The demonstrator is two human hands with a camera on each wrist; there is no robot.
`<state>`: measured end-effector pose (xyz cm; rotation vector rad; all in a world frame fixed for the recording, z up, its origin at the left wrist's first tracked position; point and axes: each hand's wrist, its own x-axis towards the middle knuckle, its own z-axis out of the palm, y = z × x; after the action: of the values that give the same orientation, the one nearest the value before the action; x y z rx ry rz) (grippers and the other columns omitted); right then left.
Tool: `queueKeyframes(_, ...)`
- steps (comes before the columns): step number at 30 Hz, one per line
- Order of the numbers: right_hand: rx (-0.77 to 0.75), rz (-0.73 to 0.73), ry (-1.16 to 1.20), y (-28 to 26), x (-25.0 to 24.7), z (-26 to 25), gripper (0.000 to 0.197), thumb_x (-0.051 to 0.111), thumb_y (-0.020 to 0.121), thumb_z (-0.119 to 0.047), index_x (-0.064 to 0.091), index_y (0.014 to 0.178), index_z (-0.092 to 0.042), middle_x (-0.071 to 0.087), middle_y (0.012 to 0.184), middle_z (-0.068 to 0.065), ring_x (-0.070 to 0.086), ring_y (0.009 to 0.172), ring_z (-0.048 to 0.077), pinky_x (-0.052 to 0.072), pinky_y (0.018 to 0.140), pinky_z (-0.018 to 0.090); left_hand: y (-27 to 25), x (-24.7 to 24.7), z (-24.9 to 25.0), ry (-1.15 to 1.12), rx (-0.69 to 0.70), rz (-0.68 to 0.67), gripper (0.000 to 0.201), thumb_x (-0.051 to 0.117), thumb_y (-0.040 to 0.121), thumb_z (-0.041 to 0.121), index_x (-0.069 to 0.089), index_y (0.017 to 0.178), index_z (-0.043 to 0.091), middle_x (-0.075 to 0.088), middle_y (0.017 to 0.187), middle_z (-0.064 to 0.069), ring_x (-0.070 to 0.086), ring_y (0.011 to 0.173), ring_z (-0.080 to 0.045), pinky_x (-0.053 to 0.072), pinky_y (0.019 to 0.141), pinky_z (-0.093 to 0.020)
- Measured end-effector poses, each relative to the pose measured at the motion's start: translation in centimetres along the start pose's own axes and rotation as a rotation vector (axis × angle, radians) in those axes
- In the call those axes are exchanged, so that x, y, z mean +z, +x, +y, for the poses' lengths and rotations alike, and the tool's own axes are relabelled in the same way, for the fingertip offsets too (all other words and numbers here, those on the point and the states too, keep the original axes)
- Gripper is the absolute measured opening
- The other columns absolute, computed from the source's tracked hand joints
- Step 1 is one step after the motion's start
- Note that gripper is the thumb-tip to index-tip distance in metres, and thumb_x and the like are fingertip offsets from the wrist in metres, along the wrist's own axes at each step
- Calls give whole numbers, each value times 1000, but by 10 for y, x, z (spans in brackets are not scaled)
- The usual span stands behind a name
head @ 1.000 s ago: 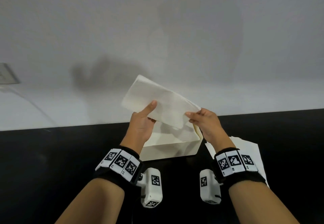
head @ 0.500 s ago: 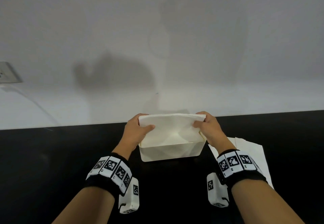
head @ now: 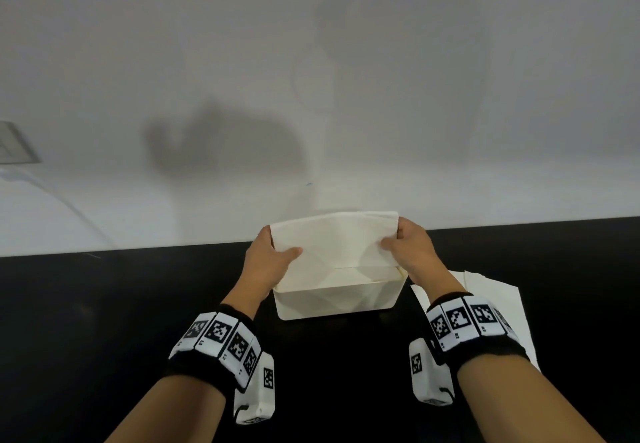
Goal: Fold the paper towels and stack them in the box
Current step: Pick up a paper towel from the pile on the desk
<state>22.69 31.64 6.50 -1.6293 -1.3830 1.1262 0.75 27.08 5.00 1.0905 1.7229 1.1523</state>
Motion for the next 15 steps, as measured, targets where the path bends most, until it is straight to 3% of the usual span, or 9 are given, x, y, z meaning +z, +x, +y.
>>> queueKeyframes(2, -21, 48, 12, 2, -3, -5, 31, 57, 86, 0, 55, 112, -17, 64, 113, 6, 59, 103, 25, 51, 93, 43, 2, -4, 4, -7, 7, 44, 50, 69, 83, 13, 44, 126, 12, 59, 124, -9, 58, 110, -24, 50, 95, -42)
queueKeyframes(4, -34, 54, -14, 4, -4, -6, 39, 58, 86, 0, 50, 119, -19, 63, 108, 6, 60, 103, 24, 51, 89, 37, 2, -7, 9, 94, 21, 66, 53, 68, 84, 16, 41, 130, 12, 59, 123, -11, 59, 106, -24, 50, 88, -33)
queueKeyframes(7, -61, 3, -211, 2, -3, -5, 53, 59, 86, -2, 44, 132, -23, 63, 107, 8, 58, 100, 22, 46, 81, 27, -4, -6, 10, 466, 37, 46, 64, 65, 87, 23, 28, 140, 15, 58, 119, -13, 59, 104, -27, 49, 81, -33)
queueKeyframes(10, -122, -17, -459, 2, 3, 0, 45, 54, 88, -1, 54, 127, -23, 61, 118, 8, 56, 97, 18, 39, 77, 15, -6, 0, 4, 834, 93, 32, 57, 58, 91, 27, 27, 138, 18, 62, 111, -11, 61, 99, -27, 44, 76, -32)
queueKeyframes(12, -127, -36, -653, 2, 7, -2, 36, 50, 91, -3, 61, 121, -20, 58, 127, 3, 56, 111, 17, 38, 84, 13, -5, 3, 2, 1031, 170, 49, 45, 53, 93, 31, 32, 130, 18, 64, 100, -7, 60, 89, -24, 37, 73, -28)
queueKeyframes(15, -110, -101, -874, 0, 15, -4, 36, 43, 94, -4, 61, 123, -14, 55, 132, 1, 55, 118, 18, 41, 99, 20, -4, 6, -3, 1222, 266, 78, 36, 48, 95, 35, 36, 125, 18, 63, 92, -2, 53, 83, -20, 33, 75, -28)
